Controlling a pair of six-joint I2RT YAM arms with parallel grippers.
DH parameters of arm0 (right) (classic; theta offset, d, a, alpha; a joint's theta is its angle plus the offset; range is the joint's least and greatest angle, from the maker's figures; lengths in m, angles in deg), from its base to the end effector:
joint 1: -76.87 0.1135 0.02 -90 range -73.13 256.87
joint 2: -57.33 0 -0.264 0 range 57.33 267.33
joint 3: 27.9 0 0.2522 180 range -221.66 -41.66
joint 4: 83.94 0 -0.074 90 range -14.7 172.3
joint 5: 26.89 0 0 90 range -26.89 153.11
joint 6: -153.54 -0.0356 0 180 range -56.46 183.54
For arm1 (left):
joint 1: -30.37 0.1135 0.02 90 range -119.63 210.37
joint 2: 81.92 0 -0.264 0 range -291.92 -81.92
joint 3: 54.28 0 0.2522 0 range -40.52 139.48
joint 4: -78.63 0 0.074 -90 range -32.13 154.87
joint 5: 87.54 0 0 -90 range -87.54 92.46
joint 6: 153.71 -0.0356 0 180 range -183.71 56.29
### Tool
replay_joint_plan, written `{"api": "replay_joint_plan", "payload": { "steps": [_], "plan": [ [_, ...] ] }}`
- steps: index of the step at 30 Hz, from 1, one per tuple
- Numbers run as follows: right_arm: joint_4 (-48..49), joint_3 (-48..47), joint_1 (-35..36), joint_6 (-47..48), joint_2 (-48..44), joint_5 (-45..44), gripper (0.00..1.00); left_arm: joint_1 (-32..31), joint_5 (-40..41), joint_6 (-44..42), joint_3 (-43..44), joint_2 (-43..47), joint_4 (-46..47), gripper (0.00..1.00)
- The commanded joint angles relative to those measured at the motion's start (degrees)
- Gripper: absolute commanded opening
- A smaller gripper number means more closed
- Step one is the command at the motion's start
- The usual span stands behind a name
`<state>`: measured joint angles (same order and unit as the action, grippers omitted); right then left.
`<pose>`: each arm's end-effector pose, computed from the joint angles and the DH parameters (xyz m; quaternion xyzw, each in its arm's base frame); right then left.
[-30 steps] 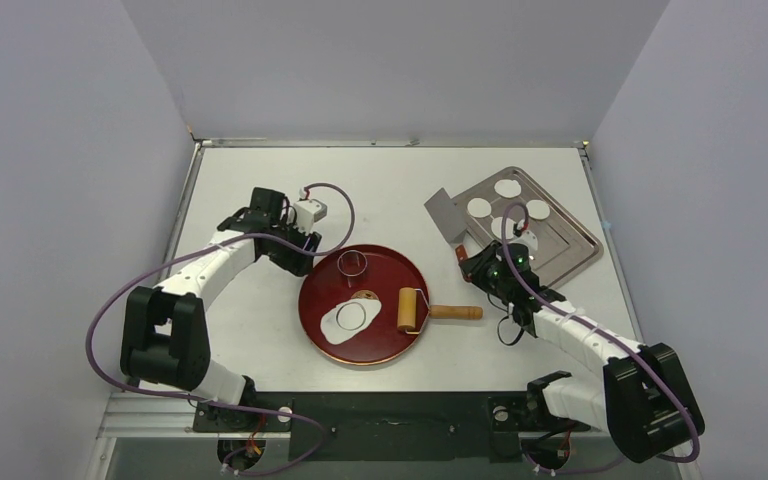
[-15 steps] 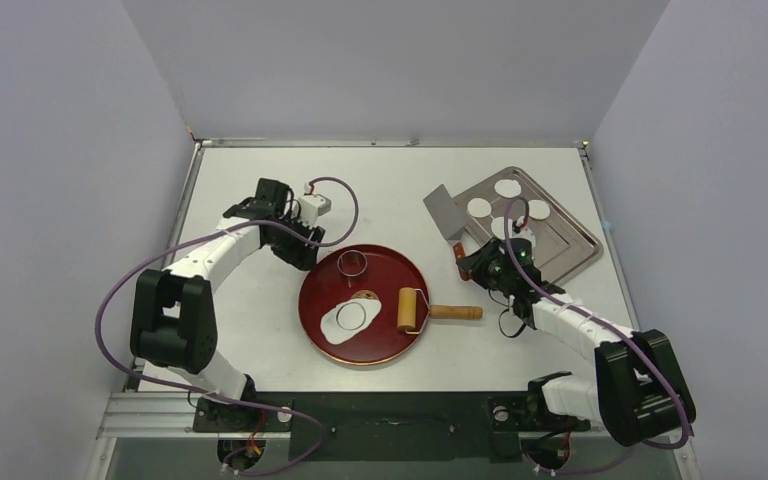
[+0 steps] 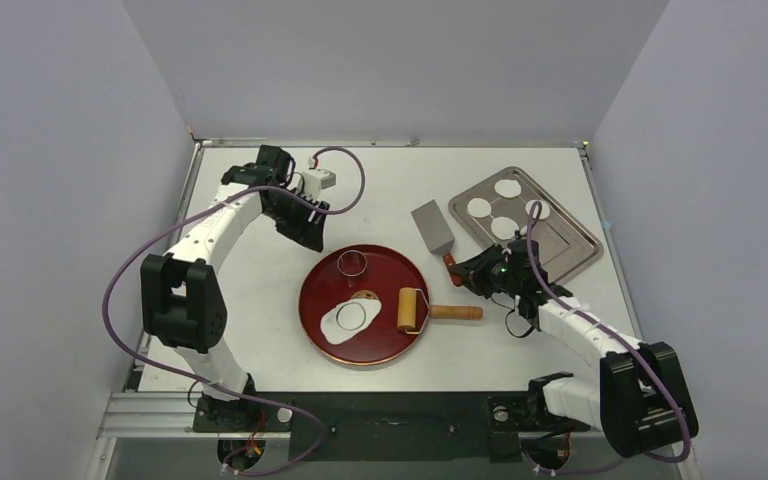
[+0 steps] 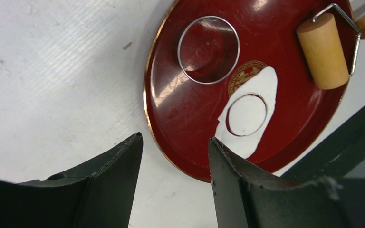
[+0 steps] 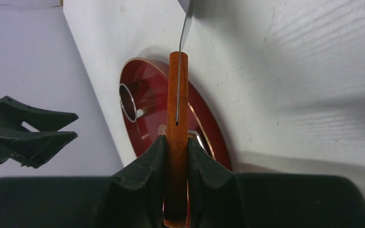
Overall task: Roll out the dumpling wrappers from the dough
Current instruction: Pick up the spatula from the center of the board.
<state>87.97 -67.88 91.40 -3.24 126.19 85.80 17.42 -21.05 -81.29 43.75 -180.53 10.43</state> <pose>0.2202 0.0712 0.1737 0.3075 0.8264 0.4187 0.2174 0.3382 -0.0923 0.2726 0.2895 0.9185 -0.1928 0.1882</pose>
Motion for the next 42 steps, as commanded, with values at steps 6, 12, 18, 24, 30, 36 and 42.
{"api": "replay_joint_plan", "payload": {
  "steps": [6,12,18,24,30,36,42],
  "plan": [
    [-3.7,-1.0,-4.0,-9.2,-1.3,7.0,0.00,0.3,-8.5,1.0,4.0,-2.7,-7.9,0.51],
    [-1.9,-2.5,-6.4,-7.0,7.6,9.4,0.00,0.4,-8.9,0.5,5.1,-2.3,-7.3,0.51],
    [-4.9,-6.7,-8.5,-1.8,13.9,11.0,0.00,0.3,-8.2,-0.8,6.3,-2.9,-9.0,0.51],
    [-7.2,-8.2,-9.6,1.1,19.6,10.1,0.05,0.3,-8.4,-1.1,6.0,-3.1,-9.5,0.51],
    [-7.9,-10.2,-9.8,2.2,21.9,9.6,0.17,0.4,-7.1,-1.6,6.6,-2.8,-10.1,0.51],
    [-9.7,-11.6,-9.9,3.4,23.7,9.2,0.24,0.3,-6.6,-2.0,5.9,-2.1,-10.3,0.51],
    [-11.6,-12.8,-9.8,4.3,23.0,8.7,0.33,0.4,-5.8,-2.5,6.2,-1.6,-10.8,0.51]
  ]
}}
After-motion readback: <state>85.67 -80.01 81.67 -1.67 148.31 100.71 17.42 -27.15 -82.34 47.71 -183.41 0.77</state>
